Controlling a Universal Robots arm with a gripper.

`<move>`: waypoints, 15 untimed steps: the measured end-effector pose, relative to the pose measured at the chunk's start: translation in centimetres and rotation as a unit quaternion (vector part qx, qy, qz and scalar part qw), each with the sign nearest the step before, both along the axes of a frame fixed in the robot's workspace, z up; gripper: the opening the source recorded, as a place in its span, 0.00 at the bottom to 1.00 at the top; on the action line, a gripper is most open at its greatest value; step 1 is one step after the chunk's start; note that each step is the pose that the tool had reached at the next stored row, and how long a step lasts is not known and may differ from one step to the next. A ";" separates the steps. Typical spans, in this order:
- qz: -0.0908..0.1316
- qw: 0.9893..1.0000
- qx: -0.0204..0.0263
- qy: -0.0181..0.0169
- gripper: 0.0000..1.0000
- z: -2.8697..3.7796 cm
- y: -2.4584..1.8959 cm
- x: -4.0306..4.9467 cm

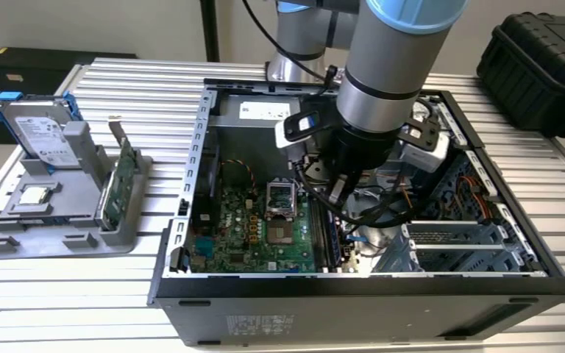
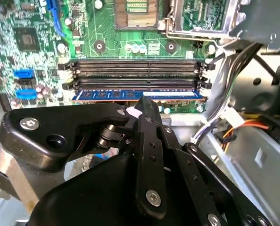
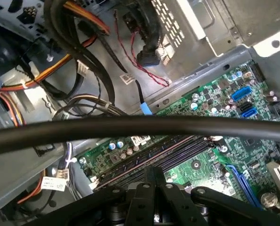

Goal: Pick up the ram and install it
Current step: 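Press down the ram until it locks into place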

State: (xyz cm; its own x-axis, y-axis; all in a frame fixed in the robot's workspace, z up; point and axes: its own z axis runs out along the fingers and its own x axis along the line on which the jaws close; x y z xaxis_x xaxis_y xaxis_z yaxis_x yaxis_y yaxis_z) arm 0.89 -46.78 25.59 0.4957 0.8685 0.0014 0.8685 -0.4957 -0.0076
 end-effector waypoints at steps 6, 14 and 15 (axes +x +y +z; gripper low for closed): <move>0.052 0.999 0.000 0.000 0.00 -0.03 0.00 -0.04; 0.118 0.993 0.000 0.000 0.00 -0.06 0.00 -0.09; 0.126 0.992 0.000 0.000 0.00 -0.07 0.01 -0.10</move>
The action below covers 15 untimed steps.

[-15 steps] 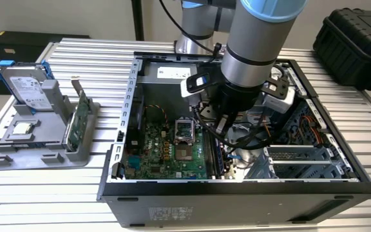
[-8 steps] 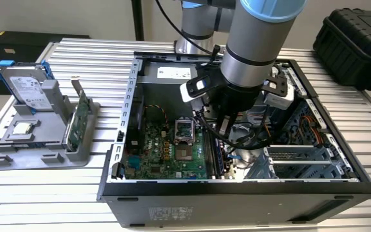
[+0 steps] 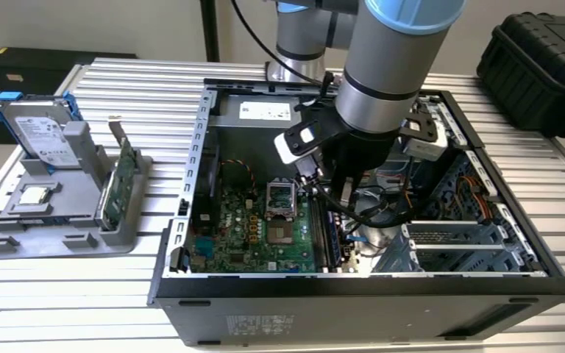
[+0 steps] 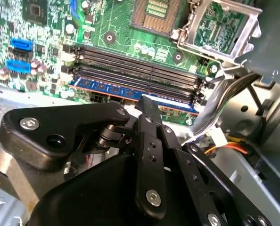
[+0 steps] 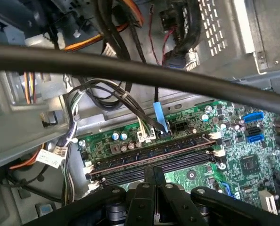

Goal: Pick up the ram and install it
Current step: 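Press down the ram until it locks into place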

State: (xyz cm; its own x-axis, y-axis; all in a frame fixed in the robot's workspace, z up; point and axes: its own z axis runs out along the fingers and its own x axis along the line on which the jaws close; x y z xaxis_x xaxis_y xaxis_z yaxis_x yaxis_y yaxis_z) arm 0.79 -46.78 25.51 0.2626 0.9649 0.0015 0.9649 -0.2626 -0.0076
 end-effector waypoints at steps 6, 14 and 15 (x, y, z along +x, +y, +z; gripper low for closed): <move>0.053 0.999 0.000 0.000 0.00 -0.07 0.01 0.00; 0.110 0.994 0.000 0.000 0.00 -0.20 0.02 -0.01; 0.110 0.994 0.000 0.000 0.00 -0.20 0.02 -0.01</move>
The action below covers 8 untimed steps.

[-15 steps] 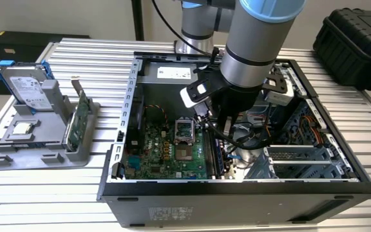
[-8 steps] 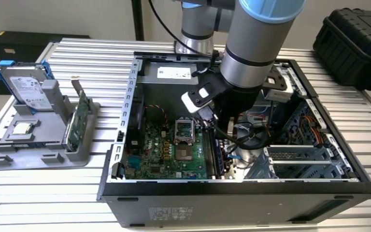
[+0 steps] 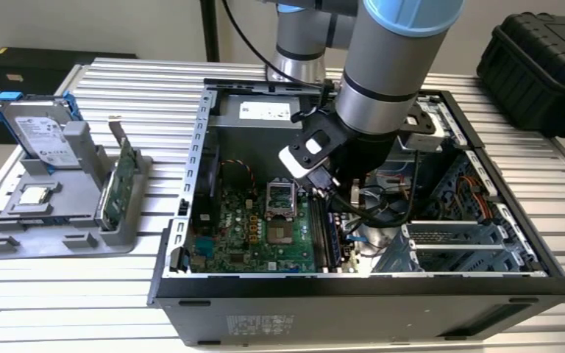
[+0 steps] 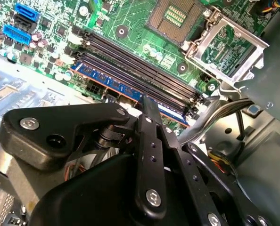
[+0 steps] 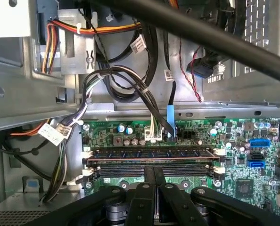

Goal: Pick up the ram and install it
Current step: 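Press down the ram until it locks into place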

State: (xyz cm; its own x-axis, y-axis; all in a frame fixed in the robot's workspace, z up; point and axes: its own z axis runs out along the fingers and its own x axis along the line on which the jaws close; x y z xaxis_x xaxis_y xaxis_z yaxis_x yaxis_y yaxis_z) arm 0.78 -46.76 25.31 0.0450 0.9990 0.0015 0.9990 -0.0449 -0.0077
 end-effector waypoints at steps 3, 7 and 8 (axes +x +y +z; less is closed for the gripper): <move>0.000 1.000 0.000 0.000 0.00 -0.11 0.01 0.00; 0.000 1.000 0.000 0.000 0.00 -0.59 0.03 0.02; 0.001 1.000 0.000 0.000 0.00 -0.76 0.04 0.03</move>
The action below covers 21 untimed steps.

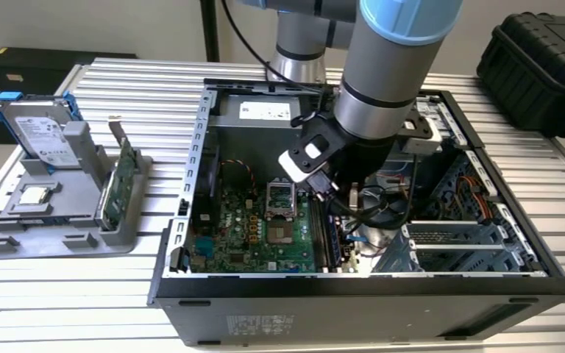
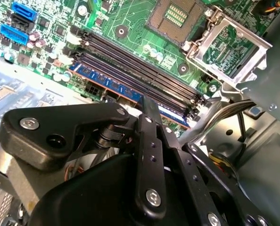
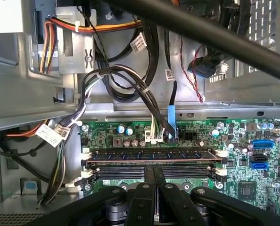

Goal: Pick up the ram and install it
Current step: 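Press down the ram until it locks into place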

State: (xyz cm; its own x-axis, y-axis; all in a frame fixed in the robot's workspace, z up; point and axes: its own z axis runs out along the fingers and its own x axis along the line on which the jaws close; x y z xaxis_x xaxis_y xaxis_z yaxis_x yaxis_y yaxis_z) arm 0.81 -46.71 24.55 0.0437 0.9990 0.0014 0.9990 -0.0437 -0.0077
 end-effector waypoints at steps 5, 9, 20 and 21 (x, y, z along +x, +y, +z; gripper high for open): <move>0.003 1.000 0.000 0.000 0.00 -0.45 0.13 0.12; 0.005 1.000 0.000 0.000 0.00 -0.60 0.16 0.31; 0.006 1.000 0.000 0.000 0.00 -1.58 0.16 0.33; 0.006 1.000 0.000 0.000 0.00 -1.58 0.16 0.33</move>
State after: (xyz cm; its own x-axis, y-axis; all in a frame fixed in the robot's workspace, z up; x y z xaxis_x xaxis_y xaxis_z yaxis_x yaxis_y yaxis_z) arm 1.14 -46.55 22.97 0.0320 0.9995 0.0013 0.9995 -0.0320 -0.0077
